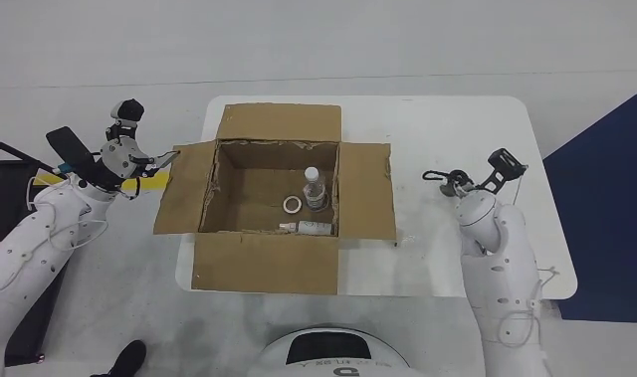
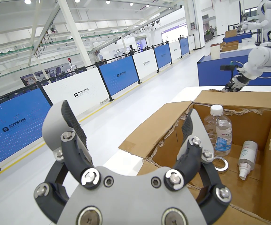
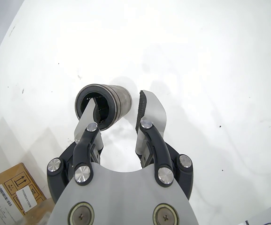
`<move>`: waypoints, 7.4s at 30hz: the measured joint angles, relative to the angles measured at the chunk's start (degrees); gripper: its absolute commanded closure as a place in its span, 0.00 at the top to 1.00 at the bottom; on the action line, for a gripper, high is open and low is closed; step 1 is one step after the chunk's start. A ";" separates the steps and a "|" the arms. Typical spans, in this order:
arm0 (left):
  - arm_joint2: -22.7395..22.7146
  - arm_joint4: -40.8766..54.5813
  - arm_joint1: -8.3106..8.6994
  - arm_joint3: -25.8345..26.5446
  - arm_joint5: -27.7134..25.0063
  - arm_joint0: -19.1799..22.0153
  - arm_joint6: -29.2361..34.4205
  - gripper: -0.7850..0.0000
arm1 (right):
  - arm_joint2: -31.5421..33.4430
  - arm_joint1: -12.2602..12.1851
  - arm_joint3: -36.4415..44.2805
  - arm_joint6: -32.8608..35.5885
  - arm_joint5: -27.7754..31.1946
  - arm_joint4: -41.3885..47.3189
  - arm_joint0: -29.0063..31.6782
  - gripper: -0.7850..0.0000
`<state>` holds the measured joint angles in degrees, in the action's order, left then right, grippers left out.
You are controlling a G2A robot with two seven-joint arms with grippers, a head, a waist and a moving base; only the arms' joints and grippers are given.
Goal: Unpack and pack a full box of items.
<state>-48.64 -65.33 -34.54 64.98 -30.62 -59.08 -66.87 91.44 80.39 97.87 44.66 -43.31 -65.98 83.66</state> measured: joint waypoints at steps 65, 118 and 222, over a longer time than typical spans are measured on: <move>0.00 0.00 0.00 0.00 0.00 0.00 0.00 1.00 | -33.06 2.11 20.22 -9.11 36.10 9.21 1.88 0.00; 0.00 0.00 0.00 0.00 0.00 0.00 0.00 1.00 | -56.58 21.97 -25.28 8.22 5.82 -7.08 -35.44 0.46; 2.99 -18.48 -3.24 22.81 -14.26 11.68 34.21 1.00 | 3.78 2.36 18.14 2.61 49.95 58.90 19.02 1.00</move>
<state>-45.65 -83.81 -37.77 87.79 -44.88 -47.40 -32.66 95.22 82.75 116.01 47.27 6.64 -7.07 102.69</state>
